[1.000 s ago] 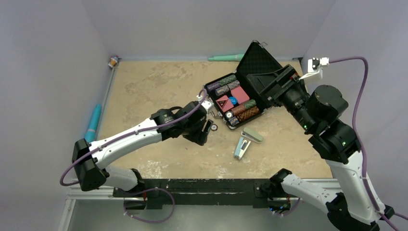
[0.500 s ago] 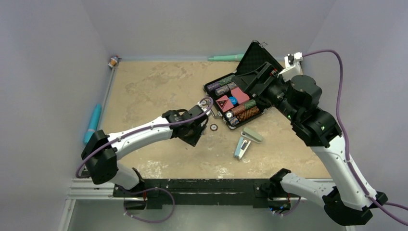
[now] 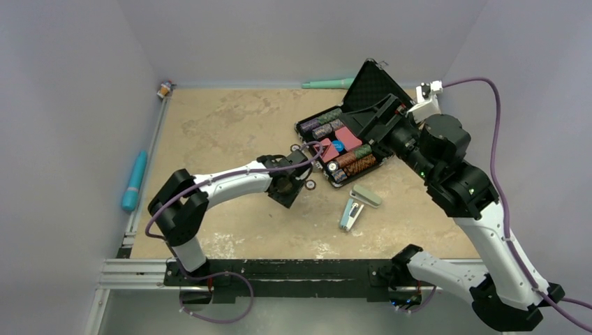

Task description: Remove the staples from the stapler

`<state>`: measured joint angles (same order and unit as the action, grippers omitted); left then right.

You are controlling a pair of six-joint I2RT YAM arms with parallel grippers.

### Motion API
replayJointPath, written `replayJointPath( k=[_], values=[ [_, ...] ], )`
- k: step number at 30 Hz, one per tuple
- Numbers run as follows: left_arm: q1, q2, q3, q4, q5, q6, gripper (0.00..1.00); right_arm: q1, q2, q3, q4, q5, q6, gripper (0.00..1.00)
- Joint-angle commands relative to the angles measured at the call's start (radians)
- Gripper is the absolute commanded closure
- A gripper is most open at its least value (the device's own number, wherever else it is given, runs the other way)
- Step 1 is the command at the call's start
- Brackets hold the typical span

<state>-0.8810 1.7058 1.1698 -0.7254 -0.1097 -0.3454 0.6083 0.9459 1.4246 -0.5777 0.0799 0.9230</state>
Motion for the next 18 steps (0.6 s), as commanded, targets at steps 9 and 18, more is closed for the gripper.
replayJointPath(
  k=[9,18],
  values=[
    [0.051,0.083,0.071,0.065,0.048,0.049,0.65,0.001,0.083,0.075,0.001,-0.003,-0.037,0.07],
    [0.069,0.126,0.098,0.067,0.040,0.057,0.66,0.000,0.130,0.110,0.003,-0.015,-0.062,0.07]
  ],
)
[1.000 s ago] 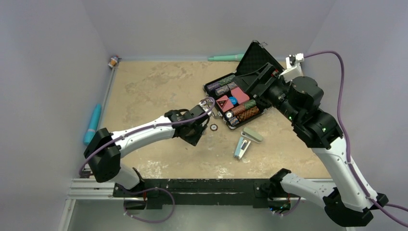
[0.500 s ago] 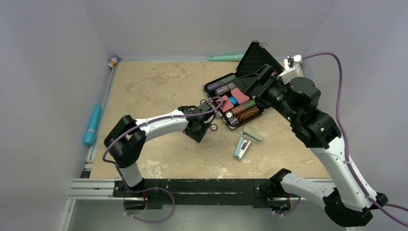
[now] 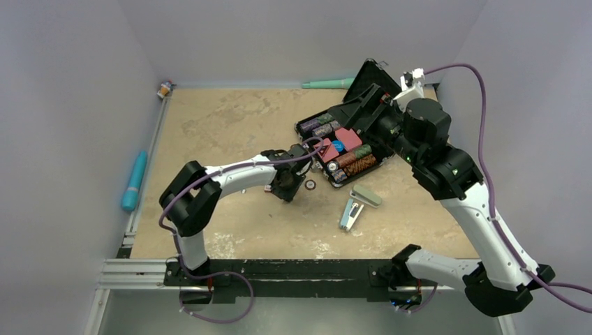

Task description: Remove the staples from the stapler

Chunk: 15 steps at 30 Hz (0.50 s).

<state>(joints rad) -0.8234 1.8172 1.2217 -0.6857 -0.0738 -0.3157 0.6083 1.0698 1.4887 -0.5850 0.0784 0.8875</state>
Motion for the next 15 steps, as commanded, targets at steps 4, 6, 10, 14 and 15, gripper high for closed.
replayJointPath(
  k=[4,6,10,14,15],
  values=[
    [0.019,0.028,0.055,0.035,0.017,0.035,0.67,-0.001,0.016,0.048,0.016,-0.020,-0.030,0.07],
    [0.020,0.041,0.066,0.029,0.020,0.038,0.68,-0.002,0.023,0.048,0.016,-0.026,-0.034,0.07],
    [0.023,0.051,0.073,0.029,0.020,0.034,0.69,-0.005,0.040,0.061,0.019,-0.031,-0.040,0.07],
    [0.026,0.061,0.083,0.021,0.009,0.036,0.72,-0.009,0.055,0.074,0.018,-0.038,-0.053,0.07],
    [0.028,0.065,0.085,0.019,0.007,0.036,0.72,-0.011,0.057,0.076,0.017,-0.041,-0.056,0.07]
  ],
)
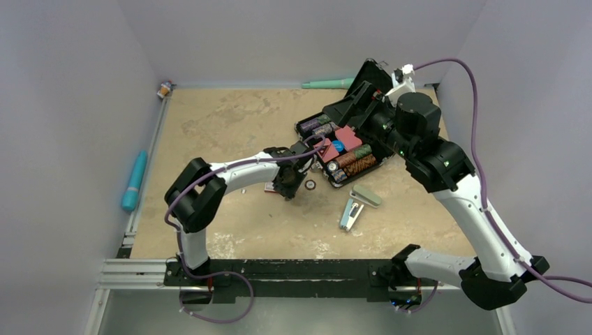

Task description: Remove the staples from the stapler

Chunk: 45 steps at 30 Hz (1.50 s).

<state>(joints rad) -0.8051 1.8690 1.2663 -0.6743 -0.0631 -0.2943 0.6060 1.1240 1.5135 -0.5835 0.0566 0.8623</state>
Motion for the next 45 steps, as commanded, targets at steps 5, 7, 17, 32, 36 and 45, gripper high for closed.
replayJointPath(
  k=[5,7,17,32,36,45],
  values=[
    [0.011,0.026,0.033,0.008,-0.002,0.013,0.75,-0.014,0.008,0.051,0.017,-0.025,-0.035,0.07],
    [0.011,0.029,0.034,0.004,-0.010,0.011,0.76,-0.017,0.009,0.050,0.017,-0.027,-0.037,0.07],
    [0.013,0.011,0.021,0.013,-0.001,0.010,0.80,-0.030,0.027,0.055,0.028,-0.047,-0.048,0.07],
    [0.013,-0.204,-0.014,-0.051,0.085,-0.026,0.96,-0.036,0.044,0.075,0.050,-0.053,-0.053,0.08],
    [0.022,-0.249,0.017,-0.078,0.084,-0.040,1.00,-0.037,0.031,0.051,0.063,-0.053,-0.042,0.08],
    [0.096,-0.168,0.182,-0.102,0.137,-0.081,1.00,-0.037,0.019,0.025,0.071,-0.053,-0.030,0.08]
  ],
)
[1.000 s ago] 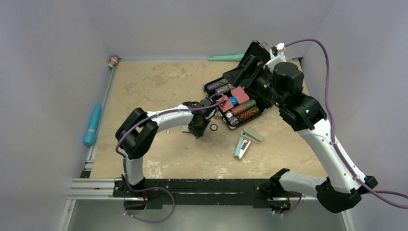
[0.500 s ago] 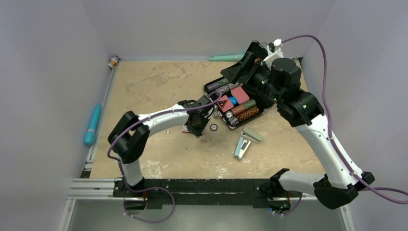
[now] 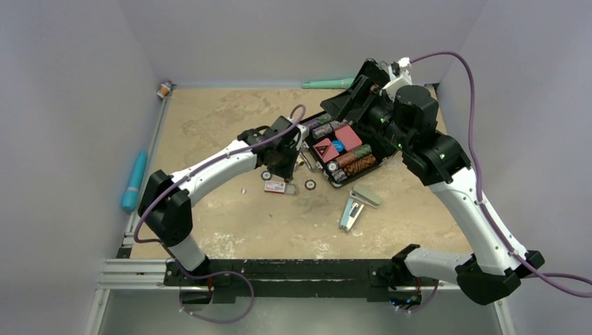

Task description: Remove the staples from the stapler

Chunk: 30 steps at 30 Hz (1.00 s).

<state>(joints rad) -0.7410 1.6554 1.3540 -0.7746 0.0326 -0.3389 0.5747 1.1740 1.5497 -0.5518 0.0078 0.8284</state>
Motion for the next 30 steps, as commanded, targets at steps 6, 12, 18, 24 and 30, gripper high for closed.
replayJointPath(
  k=[6,12,18,24,30],
  values=[
    [0.055,0.152,0.188,-0.026,0.032,-0.062,1.00,-0.007,-0.070,-0.036,0.027,-0.004,0.011,0.08],
    [0.058,0.209,0.181,-0.014,0.016,-0.077,1.00,-0.007,-0.105,-0.054,0.004,0.013,0.015,0.08],
    [0.058,0.219,0.123,0.017,0.004,-0.087,1.00,-0.009,-0.125,-0.067,-0.008,0.021,0.013,0.08],
    [0.061,0.271,0.134,-0.008,-0.052,-0.100,1.00,-0.010,-0.107,-0.054,-0.012,0.008,-0.003,0.08],
    [0.061,0.285,0.091,0.012,-0.053,-0.101,1.00,-0.013,-0.093,-0.034,-0.023,0.004,-0.022,0.08]
  ],
)
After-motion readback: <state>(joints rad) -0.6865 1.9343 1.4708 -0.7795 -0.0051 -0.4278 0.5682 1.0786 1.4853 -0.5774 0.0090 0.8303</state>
